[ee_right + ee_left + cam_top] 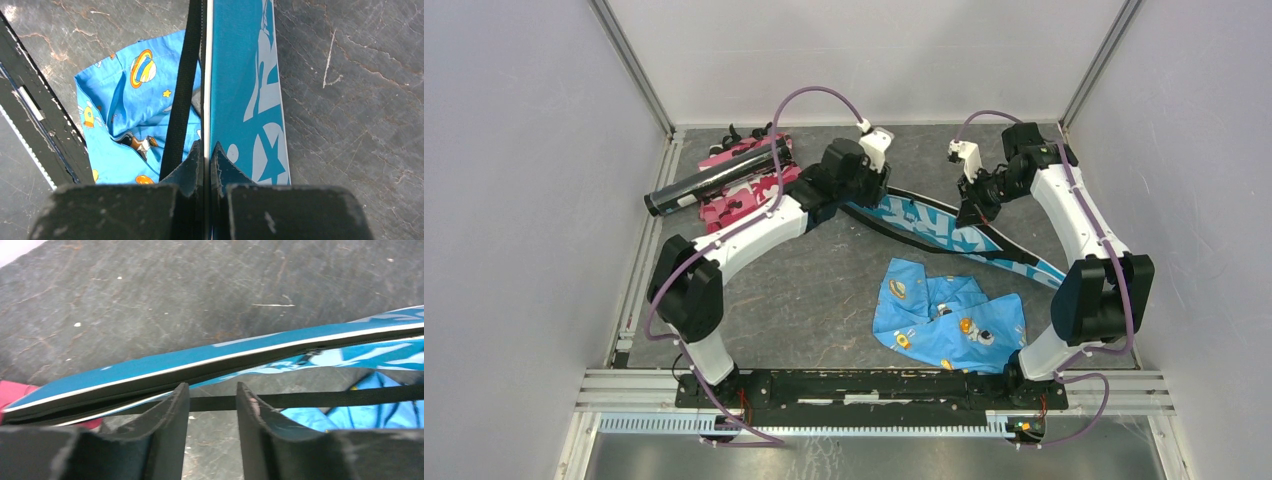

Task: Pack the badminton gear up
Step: Zip the racket bag at the center of the board.

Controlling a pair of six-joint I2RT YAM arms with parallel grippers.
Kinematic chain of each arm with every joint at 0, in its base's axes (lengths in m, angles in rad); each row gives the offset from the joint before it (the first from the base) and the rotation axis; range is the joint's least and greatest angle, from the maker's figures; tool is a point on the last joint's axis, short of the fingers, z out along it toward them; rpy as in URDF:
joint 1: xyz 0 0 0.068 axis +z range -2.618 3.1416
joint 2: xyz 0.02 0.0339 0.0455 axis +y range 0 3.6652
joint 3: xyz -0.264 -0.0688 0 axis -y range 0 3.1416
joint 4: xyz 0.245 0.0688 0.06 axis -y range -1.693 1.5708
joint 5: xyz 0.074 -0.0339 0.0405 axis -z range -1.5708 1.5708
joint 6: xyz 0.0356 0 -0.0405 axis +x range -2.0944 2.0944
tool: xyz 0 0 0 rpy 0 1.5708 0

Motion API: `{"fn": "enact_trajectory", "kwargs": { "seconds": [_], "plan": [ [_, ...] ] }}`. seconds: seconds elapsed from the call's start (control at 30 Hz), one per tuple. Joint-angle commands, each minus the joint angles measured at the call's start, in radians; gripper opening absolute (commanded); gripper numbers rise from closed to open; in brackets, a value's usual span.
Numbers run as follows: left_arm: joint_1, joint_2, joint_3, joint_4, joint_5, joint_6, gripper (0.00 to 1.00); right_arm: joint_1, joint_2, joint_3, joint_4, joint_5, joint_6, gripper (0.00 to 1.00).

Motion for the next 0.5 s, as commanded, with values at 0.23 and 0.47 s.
{"fn": "enact_trajectory", "kwargs": {
  "seconds": [0.23, 0.47],
  "plan": [
    [-0.141, 0.045, 0.06, 0.028, -0.18, 0.05, 0.73, 0.002, -0.005, 0.016, 0.085, -0.24, 0.081, 0.0],
    [-0.148, 0.117, 0.138, 0.038, -0.267, 0.09, 0.69, 0.001, 0.016, 0.021, 0.052, -0.265, 0.044, 0.0]
  ]
}}
